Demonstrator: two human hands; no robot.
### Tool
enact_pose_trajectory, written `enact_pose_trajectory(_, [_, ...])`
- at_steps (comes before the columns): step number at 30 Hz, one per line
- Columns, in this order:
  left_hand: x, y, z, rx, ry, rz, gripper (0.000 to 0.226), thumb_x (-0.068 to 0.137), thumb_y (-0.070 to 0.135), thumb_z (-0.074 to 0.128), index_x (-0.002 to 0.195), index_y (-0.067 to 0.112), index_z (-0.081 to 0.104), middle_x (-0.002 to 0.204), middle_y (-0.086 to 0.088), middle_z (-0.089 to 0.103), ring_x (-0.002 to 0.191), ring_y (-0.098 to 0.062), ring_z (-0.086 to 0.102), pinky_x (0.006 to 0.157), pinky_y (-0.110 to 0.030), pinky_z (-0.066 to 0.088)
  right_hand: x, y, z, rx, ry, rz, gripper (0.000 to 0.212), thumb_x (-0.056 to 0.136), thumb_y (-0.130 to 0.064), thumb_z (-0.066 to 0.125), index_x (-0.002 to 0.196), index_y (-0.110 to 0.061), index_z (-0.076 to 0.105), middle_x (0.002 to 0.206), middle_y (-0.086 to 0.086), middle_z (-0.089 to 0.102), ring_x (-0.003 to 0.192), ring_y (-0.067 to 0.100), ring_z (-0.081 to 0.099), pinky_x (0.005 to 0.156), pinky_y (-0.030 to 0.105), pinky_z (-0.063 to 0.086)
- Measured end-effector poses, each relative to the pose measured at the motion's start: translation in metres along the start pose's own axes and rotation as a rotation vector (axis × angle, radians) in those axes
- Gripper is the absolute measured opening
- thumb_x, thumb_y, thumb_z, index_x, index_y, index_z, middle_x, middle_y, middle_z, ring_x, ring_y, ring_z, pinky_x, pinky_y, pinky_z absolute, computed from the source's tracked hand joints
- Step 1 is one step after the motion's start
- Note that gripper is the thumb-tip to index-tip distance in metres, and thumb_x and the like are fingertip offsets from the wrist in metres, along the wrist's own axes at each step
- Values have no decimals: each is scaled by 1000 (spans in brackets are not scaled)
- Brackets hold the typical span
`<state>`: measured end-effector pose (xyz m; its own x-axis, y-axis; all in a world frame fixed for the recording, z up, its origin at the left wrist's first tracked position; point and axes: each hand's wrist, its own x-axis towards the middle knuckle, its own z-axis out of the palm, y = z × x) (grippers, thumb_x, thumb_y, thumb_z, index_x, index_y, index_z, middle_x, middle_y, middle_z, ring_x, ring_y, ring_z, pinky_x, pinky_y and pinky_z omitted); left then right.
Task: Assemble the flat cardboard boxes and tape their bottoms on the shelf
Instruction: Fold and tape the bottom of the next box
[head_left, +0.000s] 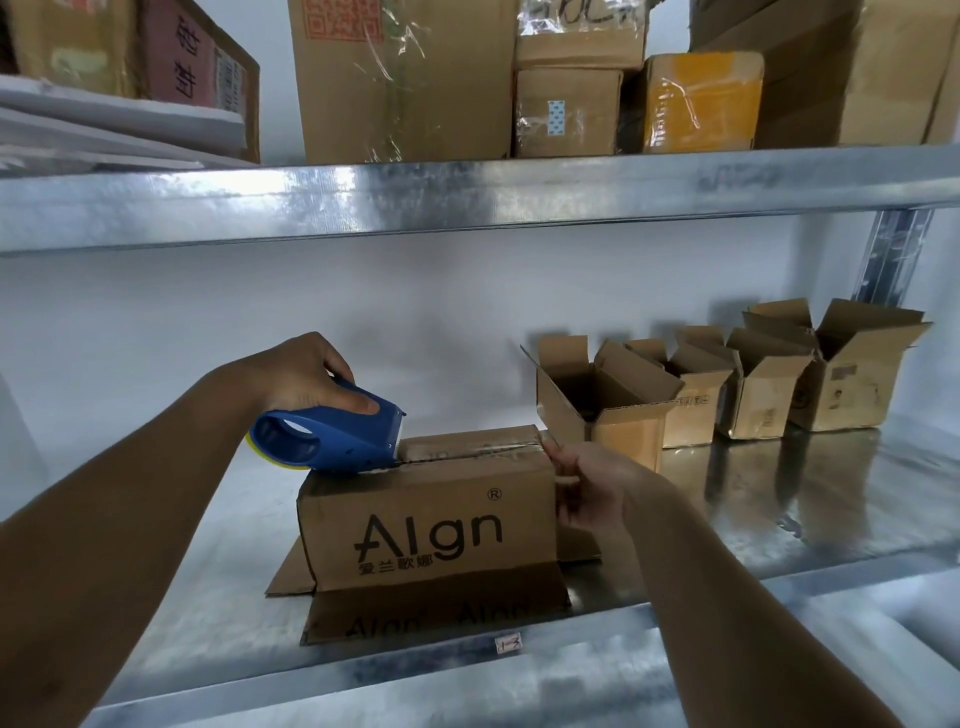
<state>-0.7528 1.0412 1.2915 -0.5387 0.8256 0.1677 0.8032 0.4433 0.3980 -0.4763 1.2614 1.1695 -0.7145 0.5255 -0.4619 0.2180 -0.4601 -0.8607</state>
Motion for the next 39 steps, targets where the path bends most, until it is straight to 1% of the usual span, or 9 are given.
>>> enact_pose_trajectory(3, [1, 0, 1, 18, -10, 2, 23, 77, 50, 87, 78, 27, 82, 75, 9, 75, 78, -18, 73, 66, -31, 55, 5, 7, -2, 16, 13, 51, 69, 79, -61, 76, 120, -6, 67, 100, 8, 67, 89, 20, 55, 61, 25, 44])
enact_pose_trajectory(6, [2, 1, 2, 31, -14, 3, 24, 77, 50, 87, 80, 27, 82, 76, 9, 75, 78, -18, 73, 66, -31, 56, 9, 14, -1, 75, 71, 72, 73, 69, -52, 86, 123, -6, 68, 103, 8, 73, 87, 20, 60, 57, 24, 46])
enact_pose_trajectory(13, [3, 1, 2, 44, -12, 11, 24, 78, 50, 86, 82, 27, 82, 80, 8, 76, 79, -17, 72, 67, -33, 57, 0, 5, 15, 127, 228, -76, 25, 87, -19, 82, 109, -11, 73, 104, 13, 73, 92, 22, 67, 65, 26, 53])
enact_pose_trajectory(17, [3, 0, 2, 59, -16, 16, 26, 76, 52, 86, 82, 27, 81, 81, 7, 76, 79, -17, 72, 71, -36, 60, -7, -6, 35, -450, 706, -660, 20, 95, -10, 70, 108, -23, 75, 110, -2, 75, 102, 18, 70, 83, 29, 56])
enact_pose_trajectory(18, [3, -1, 2, 62, -16, 17, 27, 76, 53, 86, 82, 27, 81, 82, 7, 76, 80, -17, 72, 71, -36, 60, -14, -9, 47, -632, 737, -865, 24, 97, -13, 65, 115, -25, 76, 116, -5, 75, 108, 16, 69, 88, 28, 54])
enact_pose_trajectory(20, [3, -1, 2, 69, -17, 20, 27, 76, 54, 85, 82, 28, 81, 82, 7, 76, 81, -17, 72, 72, -36, 60, -30, -9, 79, -997, 489, -1081, 36, 105, -25, 55, 140, -26, 63, 141, -5, 64, 127, 13, 61, 103, 30, 47])
enact_pose_trajectory(22, [0, -2, 0, 67, -12, 23, 27, 75, 56, 85, 79, 30, 81, 79, 10, 75, 80, -17, 73, 74, -39, 61, -33, -3, 110, -1380, 258, -1027, 51, 110, -38, 41, 159, -22, 37, 165, -1, 38, 150, 17, 37, 120, 38, 31])
enact_pose_trajectory(26, [-7, -9, -7, 4, -10, 5, 29, 73, 59, 85, 79, 32, 82, 79, 10, 75, 78, -16, 73, 74, -39, 61, -14, 18, 124, -1677, 224, -762, 64, 111, -49, 14, 165, -15, 14, 173, 7, 10, 160, 22, 8, 128, 44, 10])
enact_pose_trajectory(39, [-32, -34, -31, -71, -43, -31, 31, 74, 62, 84, 83, 32, 83, 80, 8, 77, 79, -19, 75, 73, -35, 60, 1, 19, 119, -1752, 189, -654, 64, 109, -52, 5, 165, -23, -2, 173, -2, -8, 159, 15, -6, 130, 48, 7])
